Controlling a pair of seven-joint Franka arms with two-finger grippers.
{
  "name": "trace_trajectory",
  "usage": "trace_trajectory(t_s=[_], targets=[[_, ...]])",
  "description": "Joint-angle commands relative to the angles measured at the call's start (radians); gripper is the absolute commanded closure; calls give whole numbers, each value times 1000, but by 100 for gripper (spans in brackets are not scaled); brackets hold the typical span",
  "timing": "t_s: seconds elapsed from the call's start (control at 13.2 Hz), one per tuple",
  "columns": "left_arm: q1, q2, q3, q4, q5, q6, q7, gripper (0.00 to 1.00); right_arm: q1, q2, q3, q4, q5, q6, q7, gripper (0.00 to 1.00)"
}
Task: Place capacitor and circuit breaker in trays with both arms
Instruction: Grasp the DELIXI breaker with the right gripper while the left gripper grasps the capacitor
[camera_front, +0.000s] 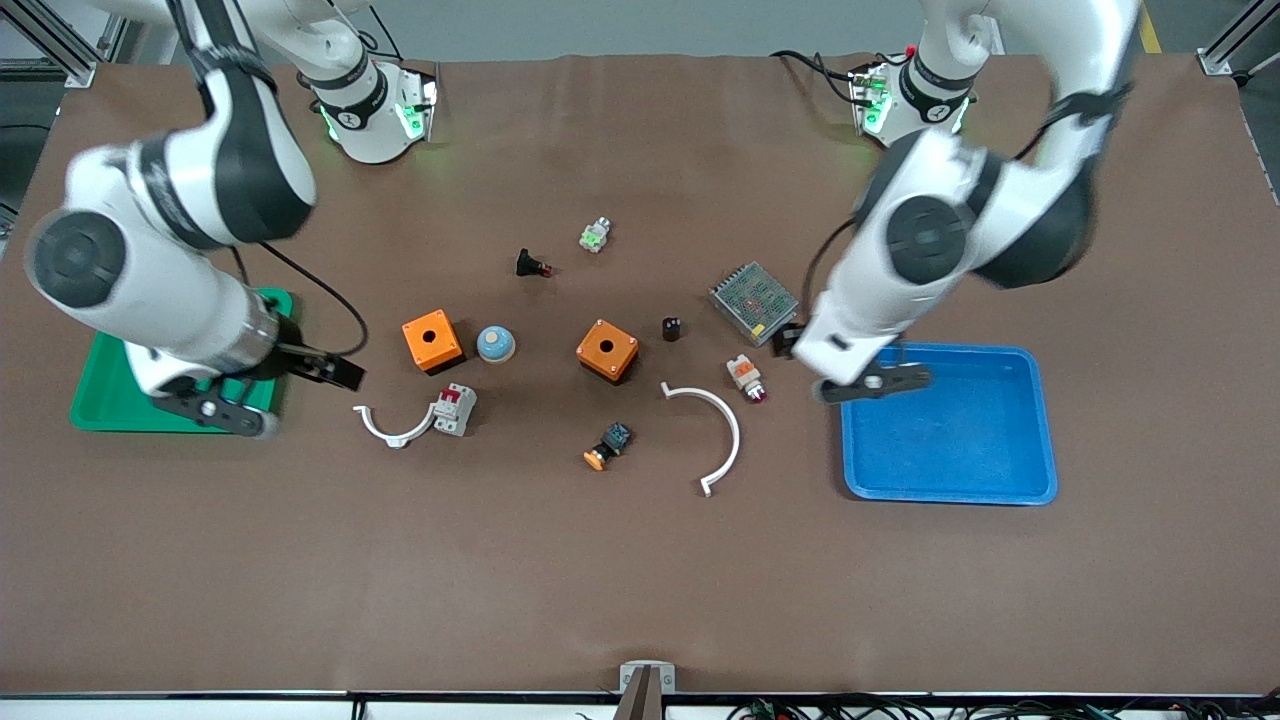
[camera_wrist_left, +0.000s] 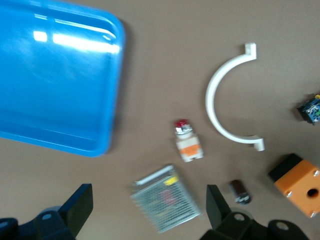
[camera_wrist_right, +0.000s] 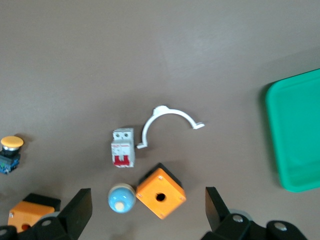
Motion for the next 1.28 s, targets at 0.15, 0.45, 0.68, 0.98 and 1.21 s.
trace_trajectory(t_s=[0.15, 0.45, 0.68, 0.98, 1.21], targets=[[-134, 163, 6, 15, 21, 169, -266, 4, 54, 83, -7, -108, 31, 180, 72, 0], [-183, 248, 5, 15, 20, 226, -351, 20, 85, 132, -5, -214, 32, 361, 78, 0], [-203, 286, 1, 12, 7, 264, -368, 31, 110, 193, -5, -228, 66, 434, 78, 0], [-229, 312, -2, 3, -10, 286, -412, 33, 148, 234, -7, -275, 94, 530, 78, 18], [-249, 332, -2, 1, -48, 287, -412, 33, 148, 235, -7, -294, 94, 558, 75, 65]])
